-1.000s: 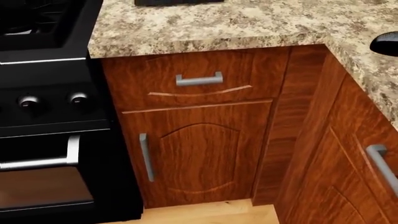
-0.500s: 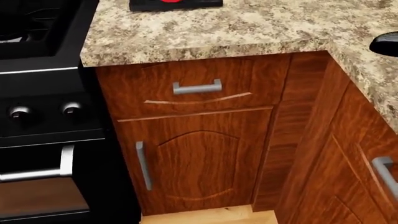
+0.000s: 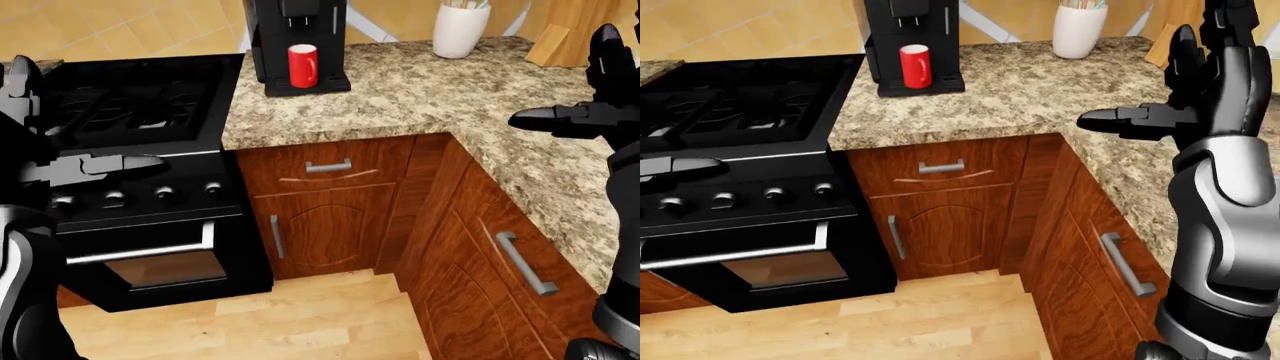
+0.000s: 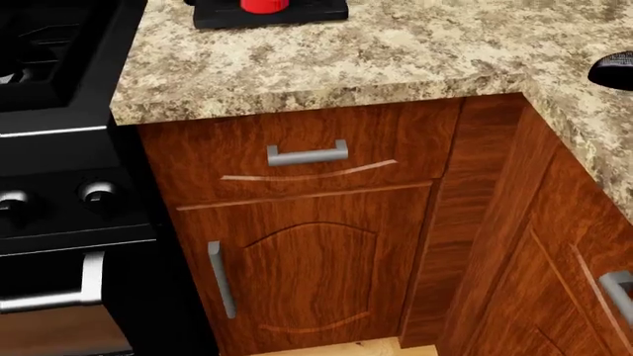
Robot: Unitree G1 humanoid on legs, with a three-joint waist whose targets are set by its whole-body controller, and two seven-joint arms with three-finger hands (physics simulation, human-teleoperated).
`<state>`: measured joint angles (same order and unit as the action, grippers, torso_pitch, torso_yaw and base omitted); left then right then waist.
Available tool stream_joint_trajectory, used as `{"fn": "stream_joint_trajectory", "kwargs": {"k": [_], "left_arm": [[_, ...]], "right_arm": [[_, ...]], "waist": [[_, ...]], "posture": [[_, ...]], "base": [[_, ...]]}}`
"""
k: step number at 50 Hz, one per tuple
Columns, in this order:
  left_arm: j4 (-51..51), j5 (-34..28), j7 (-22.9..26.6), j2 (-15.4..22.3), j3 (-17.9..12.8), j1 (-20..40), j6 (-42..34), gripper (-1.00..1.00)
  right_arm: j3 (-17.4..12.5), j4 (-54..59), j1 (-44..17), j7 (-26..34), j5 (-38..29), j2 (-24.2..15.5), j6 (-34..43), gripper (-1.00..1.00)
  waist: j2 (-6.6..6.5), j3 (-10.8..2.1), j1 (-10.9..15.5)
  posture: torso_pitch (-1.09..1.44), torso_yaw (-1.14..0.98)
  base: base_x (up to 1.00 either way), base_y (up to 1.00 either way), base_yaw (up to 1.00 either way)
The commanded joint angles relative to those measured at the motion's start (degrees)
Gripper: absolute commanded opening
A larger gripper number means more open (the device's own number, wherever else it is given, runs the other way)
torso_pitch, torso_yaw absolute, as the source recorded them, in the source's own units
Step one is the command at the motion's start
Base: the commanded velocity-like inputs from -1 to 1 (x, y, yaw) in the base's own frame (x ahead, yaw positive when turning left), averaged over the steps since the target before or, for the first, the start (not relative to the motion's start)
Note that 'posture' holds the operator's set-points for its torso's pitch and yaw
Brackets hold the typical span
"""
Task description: Pick the mug from under the coffee machine dispenser and place it on the counter.
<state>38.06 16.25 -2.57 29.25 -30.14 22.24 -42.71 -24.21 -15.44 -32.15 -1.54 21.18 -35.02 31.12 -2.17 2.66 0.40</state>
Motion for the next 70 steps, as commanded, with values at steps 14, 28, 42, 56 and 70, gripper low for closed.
{"fn": "stream_joint_trajectory", "kwargs": {"k": [14,28,42,56,70], "left_arm": [[1.8,0.2,0.0,1.1,-0.1,2.0,1.7,1.00],[1.9,0.3,0.0,1.2,-0.4,1.6,1.9,1.00],[2.0,0.2,0.1,1.0,-0.5,1.3,2.0,1.00],[1.7,0.1,0.2,1.0,-0.5,1.4,2.2,1.00],[1.9,0.2,0.0,1.1,-0.5,1.5,2.0,1.00]], "right_arm": [[-1.8,-1.8,-2.0,-0.6,-0.2,-1.6,-1.7,1.00],[-1.6,-1.8,-1.8,-0.4,-0.4,-1.4,-2.0,1.00],[-1.7,-1.9,-1.8,-0.4,-0.6,-1.3,-1.8,1.00],[-1.7,-1.8,-1.7,-0.3,-0.7,-1.3,-1.9,1.00],[-1.9,-1.7,-1.8,-0.3,-0.5,-1.6,-1.9,1.00]], "waist": [[3.34,-0.73,-0.3],[1.04,-0.90,-0.1],[1.70,-0.19,-0.4],[3.18,-0.87,0.1],[-1.77,-1.00,-0.9]], "posture": [[0.00,0.00],[0.00,0.00],[0.00,0.00],[0.00,0.00],[0.00,0.00]], "base": [[0.10,0.00,0.00],[0.09,0.00,0.00],[0.10,0.00,0.00],[0.10,0.00,0.00],[0.10,0.00,0.00]]}}
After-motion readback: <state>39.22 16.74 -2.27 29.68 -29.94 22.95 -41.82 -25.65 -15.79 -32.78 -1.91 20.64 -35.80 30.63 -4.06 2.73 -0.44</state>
